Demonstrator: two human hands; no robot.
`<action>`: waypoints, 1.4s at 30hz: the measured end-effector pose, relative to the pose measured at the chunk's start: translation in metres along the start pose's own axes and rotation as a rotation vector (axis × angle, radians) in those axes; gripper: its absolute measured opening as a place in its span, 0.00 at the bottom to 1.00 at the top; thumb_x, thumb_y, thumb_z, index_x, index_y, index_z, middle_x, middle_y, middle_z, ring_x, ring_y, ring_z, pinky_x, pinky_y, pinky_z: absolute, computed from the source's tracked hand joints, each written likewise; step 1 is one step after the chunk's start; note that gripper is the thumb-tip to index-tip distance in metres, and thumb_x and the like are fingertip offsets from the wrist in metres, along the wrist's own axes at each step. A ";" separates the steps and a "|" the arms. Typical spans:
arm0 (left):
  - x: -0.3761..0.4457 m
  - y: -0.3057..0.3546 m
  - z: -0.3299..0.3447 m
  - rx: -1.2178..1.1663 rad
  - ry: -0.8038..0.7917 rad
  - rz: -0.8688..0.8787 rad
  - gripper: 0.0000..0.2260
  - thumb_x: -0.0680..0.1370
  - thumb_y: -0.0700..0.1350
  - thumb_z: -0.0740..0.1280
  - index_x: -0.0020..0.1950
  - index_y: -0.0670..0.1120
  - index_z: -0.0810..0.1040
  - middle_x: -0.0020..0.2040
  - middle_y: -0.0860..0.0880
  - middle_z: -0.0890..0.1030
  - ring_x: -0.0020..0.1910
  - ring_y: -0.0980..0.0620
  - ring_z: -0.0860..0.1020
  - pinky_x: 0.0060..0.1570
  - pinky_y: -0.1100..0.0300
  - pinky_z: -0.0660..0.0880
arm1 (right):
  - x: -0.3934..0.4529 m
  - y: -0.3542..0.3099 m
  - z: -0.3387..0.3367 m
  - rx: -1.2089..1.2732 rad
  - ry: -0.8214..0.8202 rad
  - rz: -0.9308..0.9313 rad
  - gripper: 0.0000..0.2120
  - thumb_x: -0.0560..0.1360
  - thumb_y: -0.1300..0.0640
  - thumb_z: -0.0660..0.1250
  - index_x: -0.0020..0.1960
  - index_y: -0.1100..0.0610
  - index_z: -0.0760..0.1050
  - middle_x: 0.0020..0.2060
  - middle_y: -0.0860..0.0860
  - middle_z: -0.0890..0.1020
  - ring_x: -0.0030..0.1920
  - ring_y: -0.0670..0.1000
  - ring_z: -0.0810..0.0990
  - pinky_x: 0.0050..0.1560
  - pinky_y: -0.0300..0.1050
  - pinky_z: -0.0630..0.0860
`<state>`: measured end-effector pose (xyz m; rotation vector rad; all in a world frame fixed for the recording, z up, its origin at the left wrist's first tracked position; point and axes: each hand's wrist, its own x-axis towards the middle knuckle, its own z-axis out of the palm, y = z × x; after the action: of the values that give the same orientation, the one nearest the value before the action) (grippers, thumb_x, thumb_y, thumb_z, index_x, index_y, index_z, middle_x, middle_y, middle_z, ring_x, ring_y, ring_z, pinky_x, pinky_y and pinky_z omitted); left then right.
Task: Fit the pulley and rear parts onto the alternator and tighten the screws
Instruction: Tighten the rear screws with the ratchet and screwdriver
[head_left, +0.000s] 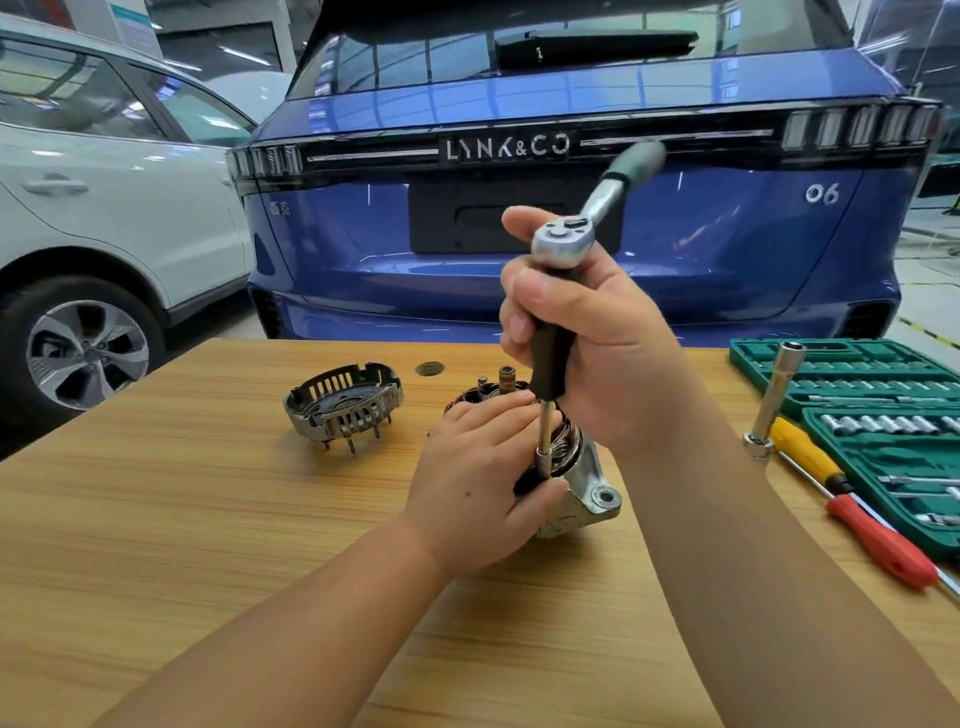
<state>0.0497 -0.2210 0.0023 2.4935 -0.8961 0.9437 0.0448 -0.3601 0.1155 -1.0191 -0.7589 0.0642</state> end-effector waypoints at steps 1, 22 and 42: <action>0.000 0.000 0.000 0.003 0.006 0.004 0.17 0.76 0.55 0.69 0.60 0.46 0.82 0.58 0.52 0.82 0.64 0.48 0.76 0.60 0.44 0.72 | 0.000 0.002 0.001 -0.007 -0.028 -0.052 0.16 0.76 0.66 0.66 0.61 0.53 0.75 0.38 0.50 0.76 0.36 0.48 0.72 0.41 0.42 0.71; 0.000 0.003 -0.002 -0.013 -0.016 -0.016 0.20 0.77 0.57 0.65 0.64 0.48 0.81 0.63 0.54 0.81 0.70 0.51 0.73 0.66 0.44 0.70 | 0.002 0.003 0.006 -0.293 0.277 -0.109 0.09 0.75 0.55 0.71 0.52 0.58 0.76 0.30 0.47 0.76 0.29 0.46 0.72 0.33 0.38 0.72; 0.002 0.007 -0.005 -0.002 -0.012 -0.010 0.17 0.76 0.53 0.71 0.62 0.47 0.82 0.61 0.53 0.82 0.68 0.50 0.75 0.65 0.47 0.70 | 0.001 0.001 0.006 -0.239 0.183 -0.134 0.13 0.75 0.56 0.73 0.57 0.57 0.76 0.31 0.46 0.76 0.30 0.45 0.71 0.32 0.36 0.71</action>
<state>0.0441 -0.2244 0.0078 2.5025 -0.8866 0.9257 0.0422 -0.3546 0.1166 -1.1799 -0.6752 -0.2377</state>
